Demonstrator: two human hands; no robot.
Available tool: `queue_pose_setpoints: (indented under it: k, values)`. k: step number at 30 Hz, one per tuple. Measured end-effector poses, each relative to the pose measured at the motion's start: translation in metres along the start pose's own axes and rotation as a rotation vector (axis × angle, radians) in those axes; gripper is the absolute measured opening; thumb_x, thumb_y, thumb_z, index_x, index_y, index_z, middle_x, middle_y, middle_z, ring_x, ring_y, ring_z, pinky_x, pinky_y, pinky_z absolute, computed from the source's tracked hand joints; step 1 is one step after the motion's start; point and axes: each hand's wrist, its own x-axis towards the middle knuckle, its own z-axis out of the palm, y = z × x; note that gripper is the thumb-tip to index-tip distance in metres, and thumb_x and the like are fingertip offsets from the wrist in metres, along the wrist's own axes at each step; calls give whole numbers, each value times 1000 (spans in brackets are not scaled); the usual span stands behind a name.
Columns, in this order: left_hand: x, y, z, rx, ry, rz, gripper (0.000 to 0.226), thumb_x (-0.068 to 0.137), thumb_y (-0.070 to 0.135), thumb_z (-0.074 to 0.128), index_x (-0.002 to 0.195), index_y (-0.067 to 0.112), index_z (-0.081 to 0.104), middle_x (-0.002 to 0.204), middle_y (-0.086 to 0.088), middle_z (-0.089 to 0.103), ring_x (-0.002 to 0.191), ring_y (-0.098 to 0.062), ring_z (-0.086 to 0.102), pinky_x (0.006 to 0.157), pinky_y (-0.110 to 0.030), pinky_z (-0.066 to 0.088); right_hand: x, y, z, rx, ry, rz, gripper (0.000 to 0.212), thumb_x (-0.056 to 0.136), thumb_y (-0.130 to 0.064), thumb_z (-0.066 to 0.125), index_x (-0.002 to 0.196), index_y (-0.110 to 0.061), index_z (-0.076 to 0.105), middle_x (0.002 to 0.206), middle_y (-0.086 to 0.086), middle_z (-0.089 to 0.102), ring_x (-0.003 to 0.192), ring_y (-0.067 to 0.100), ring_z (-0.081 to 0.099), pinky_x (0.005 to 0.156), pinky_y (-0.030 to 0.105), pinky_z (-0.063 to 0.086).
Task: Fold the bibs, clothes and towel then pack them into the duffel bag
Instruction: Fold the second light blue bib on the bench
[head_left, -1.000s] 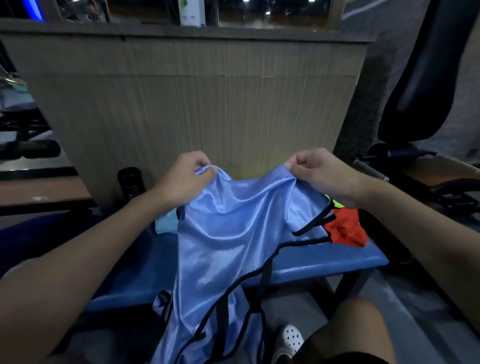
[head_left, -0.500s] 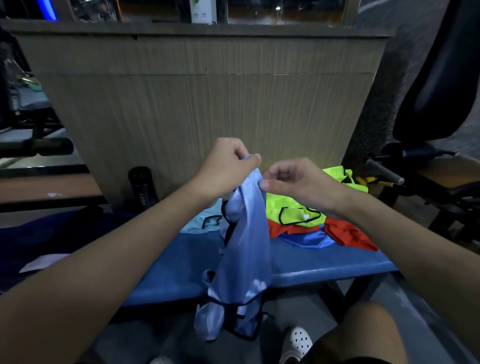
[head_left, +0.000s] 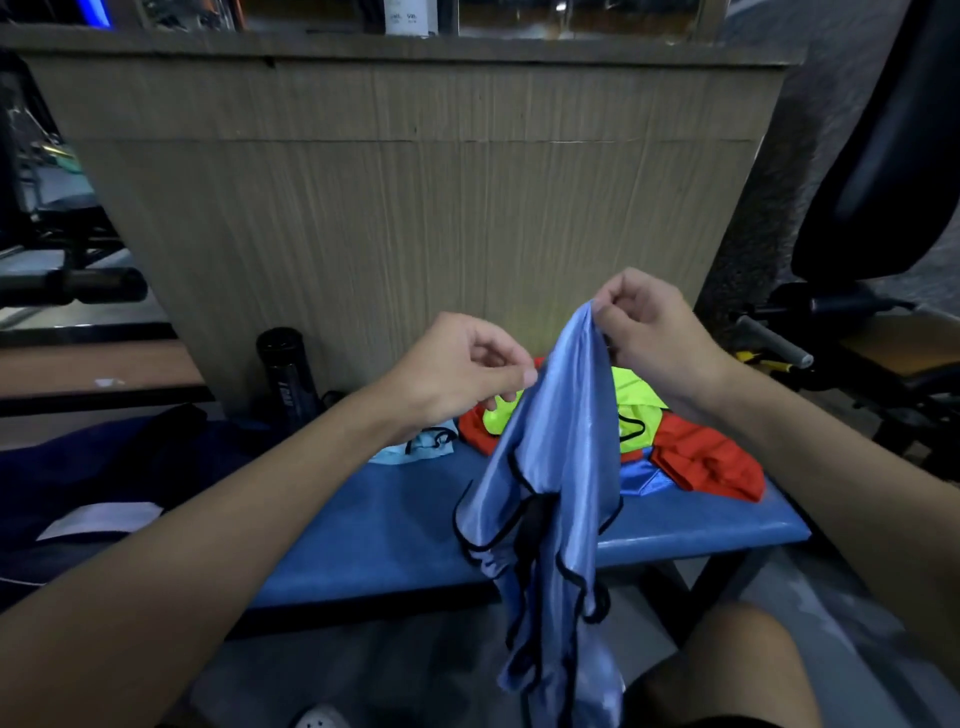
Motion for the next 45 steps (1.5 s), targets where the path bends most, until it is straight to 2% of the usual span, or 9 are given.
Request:
queue_pose_setpoints:
  k: [5,9,17,25,27,32,37,41,45]
  values:
    - [6,-10,14,71,-53,50,30,83,9,79,110,3,69,105,-12,73,92,-19,68,87,-35,56,0,-5,-5,75,-42,25,28,99,-2,47,77,-19,48,68,4,46,56,9,39,54,27,33]
    - [14,-26,28,58,-12,-1,25,82,23,78,86,-1,71,89,-27,70,72,-19,58,68,-57,53,-2,-7,-11,133,-68,26,25,102,-7,46,79,-16,47,70,1,52,58,8,47,57,26,43]
    - [34,6,34,-83,252,-4,14,81,12,78,69,11,70,75,-16,73,64,-16,60,63,-31,46,6,14,-29,-136,245,8,21,95,-8,57,82,-23,55,78,0,56,72,10,52,63,16,41]
    - [43,30,28,-120,357,-59,26,77,15,82,67,12,59,65,-5,61,58,-15,58,57,-34,50,-15,0,-2,-186,-155,-86,26,84,-14,76,106,-9,63,101,12,71,91,19,68,81,34,54]
    - [39,32,25,-142,333,-78,29,75,19,85,70,12,58,72,-11,62,65,-20,60,64,-44,56,-12,3,-1,-200,-113,-63,13,88,-11,71,94,-2,64,88,17,69,75,21,60,71,43,50]
    - [28,24,-2,-104,54,-163,29,74,26,85,94,13,68,94,-15,72,79,-24,62,69,-40,47,-9,-6,-2,-102,-81,-46,13,91,-2,64,79,-8,62,77,7,62,70,12,53,66,27,42]
    - [23,12,-8,-111,-36,-171,49,79,51,74,119,24,68,106,7,73,97,-11,65,80,-34,48,1,-16,8,-49,1,46,16,83,-3,71,71,-9,62,73,14,61,68,20,52,64,35,38]
    - [23,9,5,-167,90,-77,24,91,33,67,99,11,74,102,-26,70,85,-25,63,78,-45,48,2,-23,17,-22,-22,76,19,81,-2,74,72,-10,59,73,16,59,69,23,52,64,39,37]
    - [24,12,-2,-277,222,-88,18,98,11,59,106,-2,69,106,-25,71,92,-32,70,90,-48,54,-5,-21,14,157,-146,81,11,89,-5,67,96,-13,62,89,10,61,82,22,55,72,39,41]
